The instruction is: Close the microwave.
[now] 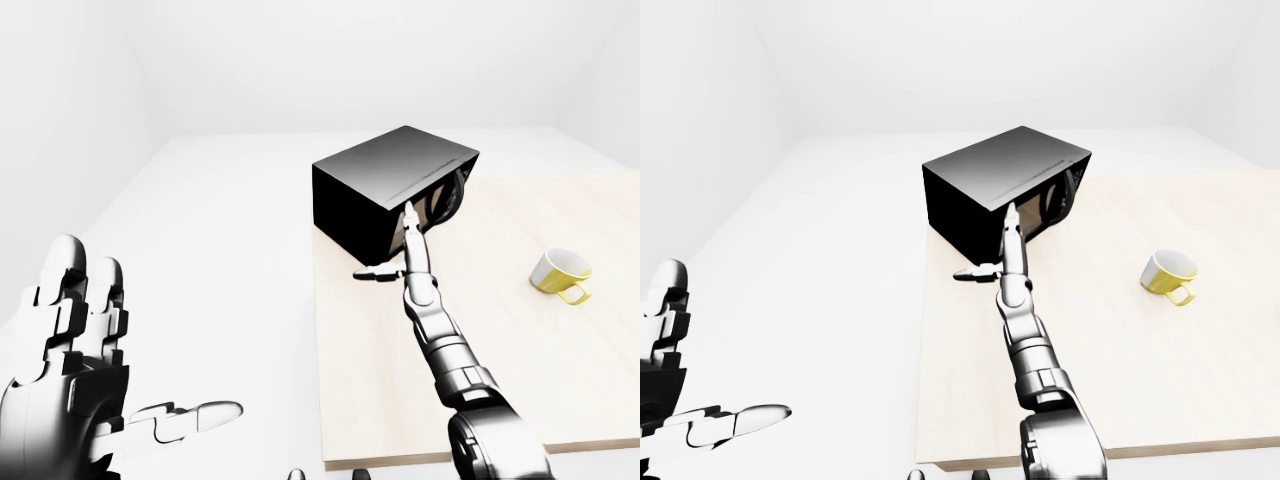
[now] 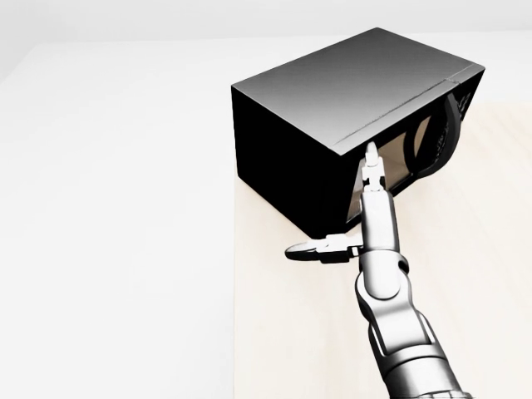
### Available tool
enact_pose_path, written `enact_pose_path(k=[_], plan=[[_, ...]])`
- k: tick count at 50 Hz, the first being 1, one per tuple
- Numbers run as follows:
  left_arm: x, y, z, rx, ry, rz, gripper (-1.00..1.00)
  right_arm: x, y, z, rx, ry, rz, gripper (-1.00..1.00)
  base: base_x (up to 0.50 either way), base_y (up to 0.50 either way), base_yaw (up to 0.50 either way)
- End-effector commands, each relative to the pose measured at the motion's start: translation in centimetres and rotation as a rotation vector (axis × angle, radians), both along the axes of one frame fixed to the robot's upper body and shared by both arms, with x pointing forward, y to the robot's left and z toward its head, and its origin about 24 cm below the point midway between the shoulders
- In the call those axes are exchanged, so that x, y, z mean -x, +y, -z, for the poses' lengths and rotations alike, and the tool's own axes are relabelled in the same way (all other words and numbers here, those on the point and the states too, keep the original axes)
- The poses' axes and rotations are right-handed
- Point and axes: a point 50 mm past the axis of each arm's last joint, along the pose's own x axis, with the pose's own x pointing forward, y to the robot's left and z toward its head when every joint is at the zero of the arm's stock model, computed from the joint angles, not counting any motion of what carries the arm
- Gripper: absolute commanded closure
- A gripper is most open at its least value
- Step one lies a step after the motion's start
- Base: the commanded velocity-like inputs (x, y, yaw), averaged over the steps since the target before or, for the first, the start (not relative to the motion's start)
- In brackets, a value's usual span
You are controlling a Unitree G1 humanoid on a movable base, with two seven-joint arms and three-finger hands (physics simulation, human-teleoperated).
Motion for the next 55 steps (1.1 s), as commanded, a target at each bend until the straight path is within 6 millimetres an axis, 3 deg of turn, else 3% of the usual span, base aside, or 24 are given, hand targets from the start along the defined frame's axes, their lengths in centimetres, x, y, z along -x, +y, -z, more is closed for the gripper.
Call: enact_pose_path(k=[1, 15, 25, 31, 35, 36, 41, 50, 55], plan=[[0.0, 0.1, 0.0, 0.001, 0.0, -0.001, -1.0, -1.0, -0.2, 0.1, -0.02, 0.046, 0.015, -1.0, 0.0, 0.0, 0.0], [0.0, 0.2, -0.1, -0.003, 0.004, -0.004, -1.0, -1.7, 0.5, -1.0, -0.028, 0.023, -0.001, -1.0, 0.0, 0.0, 0.0], [0.1, 0.2, 0.0, -0.006, 0.01, -0.006, -1.0, -0.6, 0.3, -1.6, -0.039, -0.05, -0.011, -1.0, 0.0, 0.0, 0.0], [0.0, 0.2, -0.1, -0.001, 0.0, -0.004, -1.0, 3.8, 0.3, -3.0, -0.038, -0.135, -0.038, -1.0, 0.0, 0.0, 0.0], [0.0, 0.3, -0.1, -0.002, 0.005, -0.009, -1.0, 7.4, 0.2, -4.0, -0.017, -0.195, -0.051, -1.0, 0.0, 0.0, 0.0], [0.0, 0.3, -0.2, -0.002, 0.003, -0.009, -1.0, 9.2, 0.2, -4.7, -0.007, -0.233, -0.062, -1.0, 0.0, 0.0, 0.0], [0.0, 0.4, -0.1, -0.002, 0.006, -0.011, -1.0, 13.2, -0.3, -5.5, -0.017, -0.272, -0.069, -1.0, 0.0, 0.0, 0.0], [0.0, 0.5, -0.2, 0.003, -0.002, -0.012, -1.0, 17.8, -0.9, -5.3, -0.053, -0.23, -0.061, -1.0, 0.0, 0.0, 0.0], [0.1, 0.7, -0.3, 0.006, 0.006, -0.017, -1.0, 18.6, -1.2, -6.1, -0.037, -0.251, -0.043, -1.0, 0.0, 0.0, 0.0]])
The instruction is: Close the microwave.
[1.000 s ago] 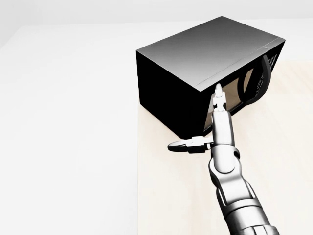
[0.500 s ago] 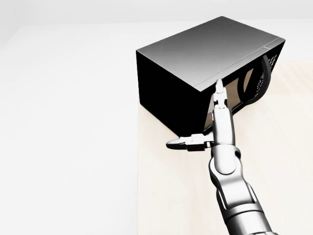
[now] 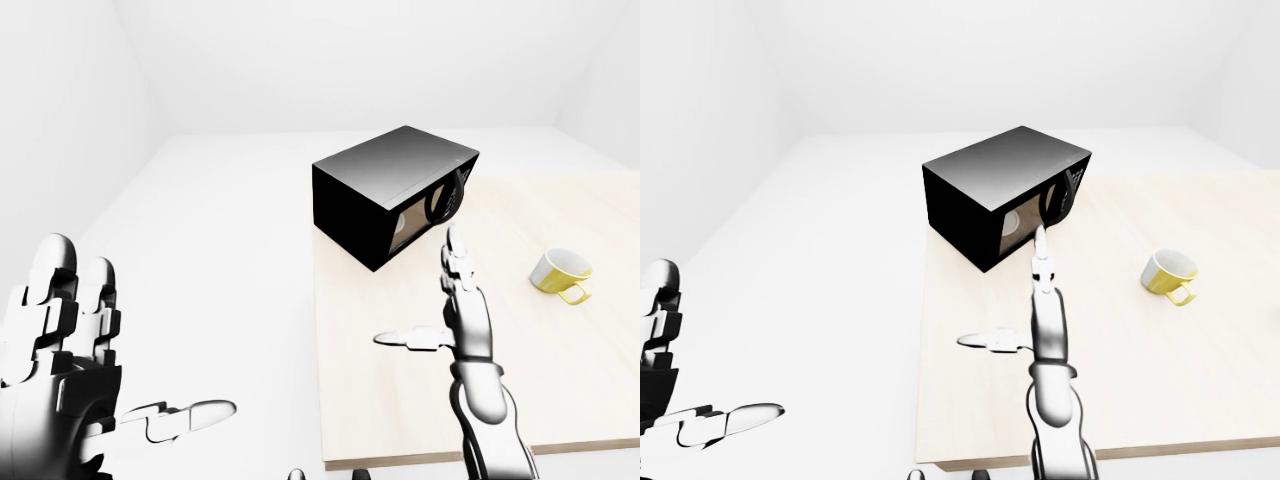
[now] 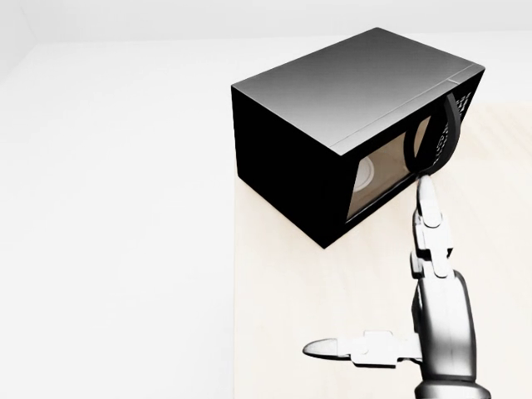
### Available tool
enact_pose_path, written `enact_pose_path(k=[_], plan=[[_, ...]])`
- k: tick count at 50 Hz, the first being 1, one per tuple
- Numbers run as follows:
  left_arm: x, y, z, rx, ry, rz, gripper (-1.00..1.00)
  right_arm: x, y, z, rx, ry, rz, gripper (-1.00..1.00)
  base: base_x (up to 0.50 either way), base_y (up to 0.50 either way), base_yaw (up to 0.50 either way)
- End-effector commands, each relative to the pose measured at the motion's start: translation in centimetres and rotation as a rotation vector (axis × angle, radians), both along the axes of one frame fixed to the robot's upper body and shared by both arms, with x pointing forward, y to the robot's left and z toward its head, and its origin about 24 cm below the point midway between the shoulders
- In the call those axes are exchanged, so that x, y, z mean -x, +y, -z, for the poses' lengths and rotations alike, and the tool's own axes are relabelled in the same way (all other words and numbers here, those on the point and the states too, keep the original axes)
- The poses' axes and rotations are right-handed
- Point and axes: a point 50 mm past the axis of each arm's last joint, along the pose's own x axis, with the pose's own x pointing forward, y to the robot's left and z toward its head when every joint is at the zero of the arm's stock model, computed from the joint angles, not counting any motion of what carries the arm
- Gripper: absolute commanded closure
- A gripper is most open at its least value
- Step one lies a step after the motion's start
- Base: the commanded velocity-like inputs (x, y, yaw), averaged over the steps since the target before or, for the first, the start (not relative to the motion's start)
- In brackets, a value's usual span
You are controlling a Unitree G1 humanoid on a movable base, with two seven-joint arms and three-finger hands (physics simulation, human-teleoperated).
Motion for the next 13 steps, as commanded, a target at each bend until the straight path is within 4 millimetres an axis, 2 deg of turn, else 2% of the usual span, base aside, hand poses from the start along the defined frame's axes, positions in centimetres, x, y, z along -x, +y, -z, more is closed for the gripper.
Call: enact_pose_path(k=[1, 13], plan=[[0.06, 0.36, -0.16, 0.005, 0.002, -0.007, -1.0, 4.77, -0.47, -2.04, -0.009, -0.043, 0.01, -1.0, 0.0, 0.0, 0.0], [0.05, 0.34, -0.17, 0.005, -0.001, -0.008, -1.0, 5.6, 0.35, -2.65, 0.014, -0.065, -0.003, -1.0, 0.0, 0.0, 0.0]])
